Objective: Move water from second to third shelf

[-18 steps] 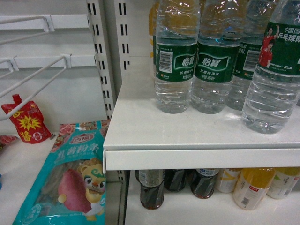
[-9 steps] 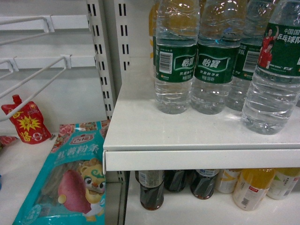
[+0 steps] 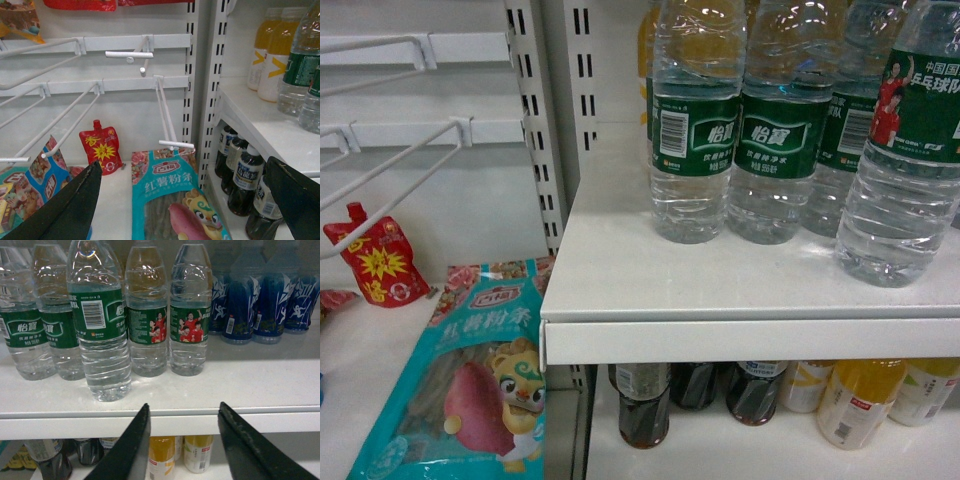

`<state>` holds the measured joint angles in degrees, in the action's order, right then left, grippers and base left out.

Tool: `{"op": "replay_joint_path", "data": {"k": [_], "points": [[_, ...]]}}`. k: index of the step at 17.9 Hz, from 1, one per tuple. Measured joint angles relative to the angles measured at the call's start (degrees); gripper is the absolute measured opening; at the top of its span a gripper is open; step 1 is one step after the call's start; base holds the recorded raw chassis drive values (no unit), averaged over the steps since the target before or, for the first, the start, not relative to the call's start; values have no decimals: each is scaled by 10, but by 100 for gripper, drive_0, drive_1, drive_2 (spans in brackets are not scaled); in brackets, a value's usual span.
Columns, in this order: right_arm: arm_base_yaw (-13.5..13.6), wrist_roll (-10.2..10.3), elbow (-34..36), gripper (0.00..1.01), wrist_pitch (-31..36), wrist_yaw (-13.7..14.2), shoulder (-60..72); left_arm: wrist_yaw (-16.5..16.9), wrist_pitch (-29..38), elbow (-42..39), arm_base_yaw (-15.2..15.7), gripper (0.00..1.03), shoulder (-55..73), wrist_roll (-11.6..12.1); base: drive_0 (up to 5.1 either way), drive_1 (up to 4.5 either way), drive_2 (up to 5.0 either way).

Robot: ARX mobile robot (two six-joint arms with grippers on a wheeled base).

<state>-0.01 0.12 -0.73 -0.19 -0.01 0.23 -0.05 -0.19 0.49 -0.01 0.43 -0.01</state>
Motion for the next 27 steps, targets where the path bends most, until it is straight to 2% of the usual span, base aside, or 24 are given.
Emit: {"op": "replay_joint_path", "data": {"k": [2, 4, 6, 7, 27], "points": [[0, 0, 0, 68, 0, 0, 0, 0, 0, 0, 0, 98, 0, 0, 0, 0, 0], [0, 0, 0, 87, 0, 0, 0, 0, 0, 0, 0, 98, 0, 0, 0, 0, 0], [0, 0, 0, 100, 0, 0, 0, 0, 0, 0, 0, 98, 0, 0, 0, 0, 0], [0, 0, 0, 98, 0, 0, 0, 0, 0, 0, 0, 98, 0, 0, 0, 0, 0], [0, 0, 0, 98, 0, 0, 0, 0, 0, 0, 0, 98, 0, 0, 0, 0, 0]]}}
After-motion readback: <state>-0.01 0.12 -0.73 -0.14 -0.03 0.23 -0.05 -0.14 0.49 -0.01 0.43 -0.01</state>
